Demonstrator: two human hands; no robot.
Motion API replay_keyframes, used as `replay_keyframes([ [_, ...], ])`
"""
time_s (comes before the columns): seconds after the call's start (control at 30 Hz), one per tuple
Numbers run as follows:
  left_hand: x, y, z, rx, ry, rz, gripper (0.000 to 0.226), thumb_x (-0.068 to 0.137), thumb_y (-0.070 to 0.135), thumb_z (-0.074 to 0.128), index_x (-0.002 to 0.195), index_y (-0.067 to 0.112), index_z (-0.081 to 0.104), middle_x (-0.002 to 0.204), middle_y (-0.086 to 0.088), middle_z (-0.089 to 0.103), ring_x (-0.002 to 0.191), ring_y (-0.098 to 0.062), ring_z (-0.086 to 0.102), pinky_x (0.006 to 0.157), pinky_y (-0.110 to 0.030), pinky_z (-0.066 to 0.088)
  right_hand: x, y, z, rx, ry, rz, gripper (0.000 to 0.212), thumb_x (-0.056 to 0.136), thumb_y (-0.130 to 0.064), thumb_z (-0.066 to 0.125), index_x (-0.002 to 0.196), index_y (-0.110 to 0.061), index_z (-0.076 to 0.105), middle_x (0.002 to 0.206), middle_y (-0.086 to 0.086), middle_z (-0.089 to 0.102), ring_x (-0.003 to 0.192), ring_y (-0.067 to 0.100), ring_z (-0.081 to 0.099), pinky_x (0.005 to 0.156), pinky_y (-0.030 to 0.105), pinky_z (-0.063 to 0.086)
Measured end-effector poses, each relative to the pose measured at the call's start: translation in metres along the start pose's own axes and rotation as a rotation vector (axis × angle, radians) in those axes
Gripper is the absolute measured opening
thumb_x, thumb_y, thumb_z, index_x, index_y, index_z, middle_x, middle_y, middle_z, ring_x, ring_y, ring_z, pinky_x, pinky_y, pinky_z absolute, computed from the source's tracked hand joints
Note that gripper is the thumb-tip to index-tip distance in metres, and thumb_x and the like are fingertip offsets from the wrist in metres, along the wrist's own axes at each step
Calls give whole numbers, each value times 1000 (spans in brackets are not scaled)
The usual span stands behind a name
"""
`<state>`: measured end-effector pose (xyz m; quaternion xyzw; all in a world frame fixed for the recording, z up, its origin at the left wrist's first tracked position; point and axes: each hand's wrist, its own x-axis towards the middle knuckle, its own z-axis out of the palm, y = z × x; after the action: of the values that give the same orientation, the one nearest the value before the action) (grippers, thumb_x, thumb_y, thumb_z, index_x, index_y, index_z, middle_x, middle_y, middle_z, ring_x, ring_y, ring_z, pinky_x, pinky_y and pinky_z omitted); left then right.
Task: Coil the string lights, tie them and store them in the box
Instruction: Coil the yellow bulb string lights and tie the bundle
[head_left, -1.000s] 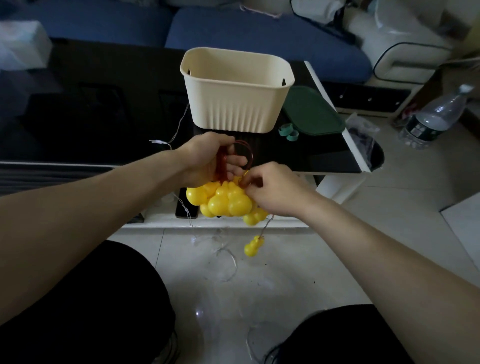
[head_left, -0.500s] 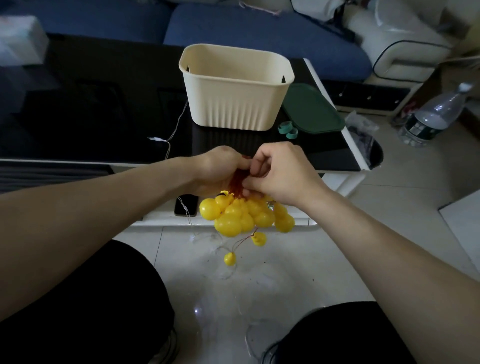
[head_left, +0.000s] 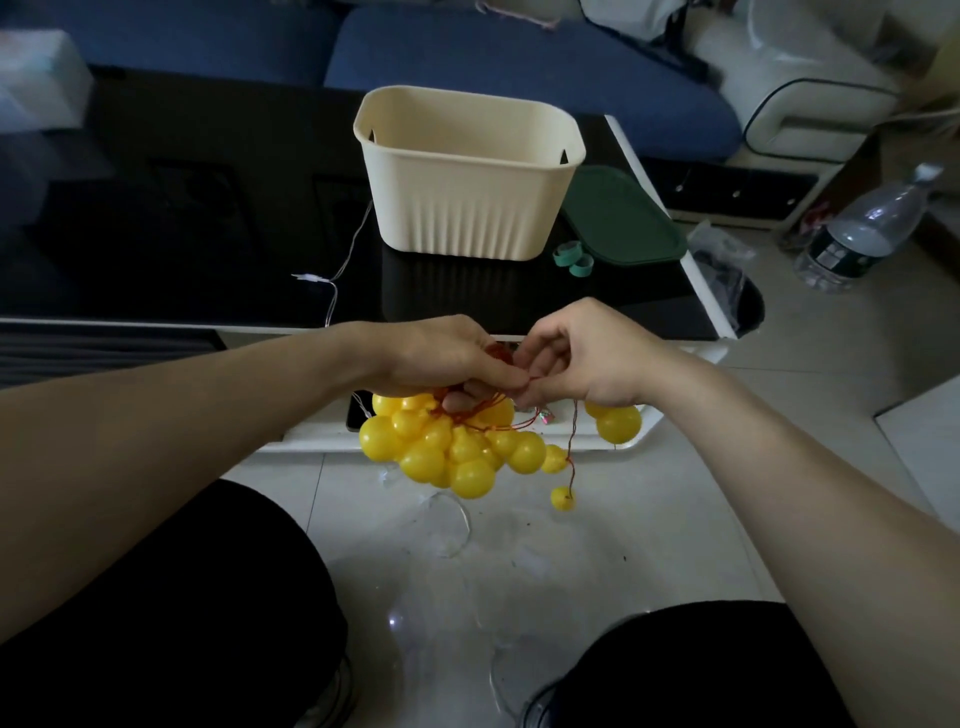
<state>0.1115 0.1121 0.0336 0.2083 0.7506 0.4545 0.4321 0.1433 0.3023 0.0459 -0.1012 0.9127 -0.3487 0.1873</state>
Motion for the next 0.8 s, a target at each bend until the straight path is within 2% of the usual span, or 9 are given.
replay_keyframes([
  [0.13,2,1,1,52,25,-29,34,98,26,57,72,5,52,59,-10,39,49,-18,36,51,-25,37,5,0,1,-59,100,-39,25,72,-10,87,83,-27,73,75,-4,73,72,8,71,75,33,61],
  [0.23,3,3,2,-55,-10,-82,35,99,21,50,67,7,46,55,-10,42,47,-22,35,52,-29,34,6,-1,6,-80,223,-99,17,76,-12,83,83,-25,74,72,-7,71,65,-2,65,68,24,58],
  [0.33,-1,3,-2,-156,-23,-93,39,103,28,43,72,6,53,54,-8,48,41,-17,36,45,-24,32,7,0,9,-75,277,-115,13,77,-12,83,83,-21,75,71,-7,71,62,-1,64,64,22,56],
  [0.43,-4,1,-7,-256,-51,-24,45,105,27,39,74,6,65,53,-3,54,40,-11,39,48,-21,36,6,5,6,-52,238,-67,8,84,-23,79,84,-21,72,67,-5,72,63,2,67,64,22,54],
  [0.5,-6,0,-7,-298,-69,20,47,105,20,37,74,8,70,55,-2,60,45,-11,48,57,-24,45,4,8,6,68,176,-55,7,89,-21,75,86,-20,69,67,-3,74,64,6,70,67,24,55],
  [0.6,-5,-1,-4,-412,-49,12,32,103,11,38,88,1,64,68,-8,68,56,-16,64,63,-27,55,3,10,6,117,160,-89,9,88,-16,76,87,-23,70,74,-2,75,69,7,72,68,21,55],
  [0.67,-3,0,-3,-437,3,-11,30,104,12,39,85,3,61,61,-6,60,51,-15,59,54,-24,52,4,11,8,111,193,-93,12,86,-16,78,84,-26,71,77,-3,75,72,8,72,69,22,56],
  [0.8,-1,4,-3,-440,79,-32,32,106,23,35,81,11,51,52,1,35,42,-13,38,45,-22,35,5,10,11,170,215,-69,12,88,-17,76,82,-25,71,62,-12,72,63,-2,68,60,13,49],
])
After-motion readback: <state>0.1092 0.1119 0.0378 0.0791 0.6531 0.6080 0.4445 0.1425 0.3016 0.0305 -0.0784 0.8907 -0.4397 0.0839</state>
